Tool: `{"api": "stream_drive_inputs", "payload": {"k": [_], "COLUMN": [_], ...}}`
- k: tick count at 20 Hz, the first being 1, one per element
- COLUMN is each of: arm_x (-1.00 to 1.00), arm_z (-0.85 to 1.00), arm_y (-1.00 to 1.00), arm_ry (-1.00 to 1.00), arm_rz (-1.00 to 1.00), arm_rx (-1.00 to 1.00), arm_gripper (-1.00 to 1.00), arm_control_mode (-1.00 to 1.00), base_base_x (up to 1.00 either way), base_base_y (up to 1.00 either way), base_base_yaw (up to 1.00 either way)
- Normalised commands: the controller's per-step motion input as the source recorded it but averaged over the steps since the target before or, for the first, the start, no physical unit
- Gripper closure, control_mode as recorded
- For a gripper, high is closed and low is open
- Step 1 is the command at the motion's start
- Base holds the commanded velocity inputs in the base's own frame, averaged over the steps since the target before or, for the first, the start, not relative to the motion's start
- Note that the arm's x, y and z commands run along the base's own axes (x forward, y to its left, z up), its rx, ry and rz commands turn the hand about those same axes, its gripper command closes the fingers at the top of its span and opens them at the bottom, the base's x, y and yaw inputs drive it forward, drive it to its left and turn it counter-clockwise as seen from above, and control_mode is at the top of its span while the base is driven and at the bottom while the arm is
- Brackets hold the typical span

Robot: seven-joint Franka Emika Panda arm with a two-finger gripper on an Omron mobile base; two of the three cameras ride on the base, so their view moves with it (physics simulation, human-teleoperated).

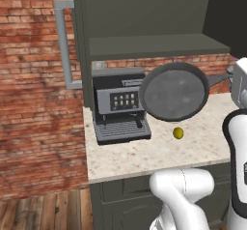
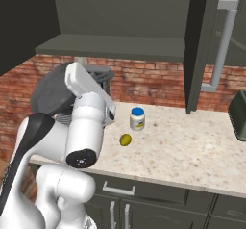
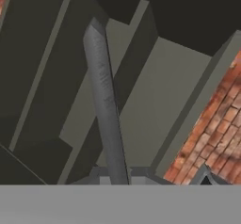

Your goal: Pick the pan from the cabinet and place it on the stove. Then turn on the stove burner for the pan.

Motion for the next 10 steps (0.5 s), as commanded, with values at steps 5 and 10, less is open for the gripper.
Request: {"api": "stream_drive_inputs", "payload": {"k": [5, 10], "arm_x": [-0.12, 0.00], "arm_z": [-0.09, 0.00], "arm_y": [0.00, 0.00], "arm_ry": [0.00, 0.00], "arm_rz": [0.00, 0.00], "arm_rx": [0.00, 0.00], "arm_gripper": [1.00, 1.00], "arm_control_mode": [1.00, 1.00], "base_base_x": [-0.22, -0.64], "base_base_y": [-0.08, -0.41], "base_base_yaw": [-0.03, -0.08]}}
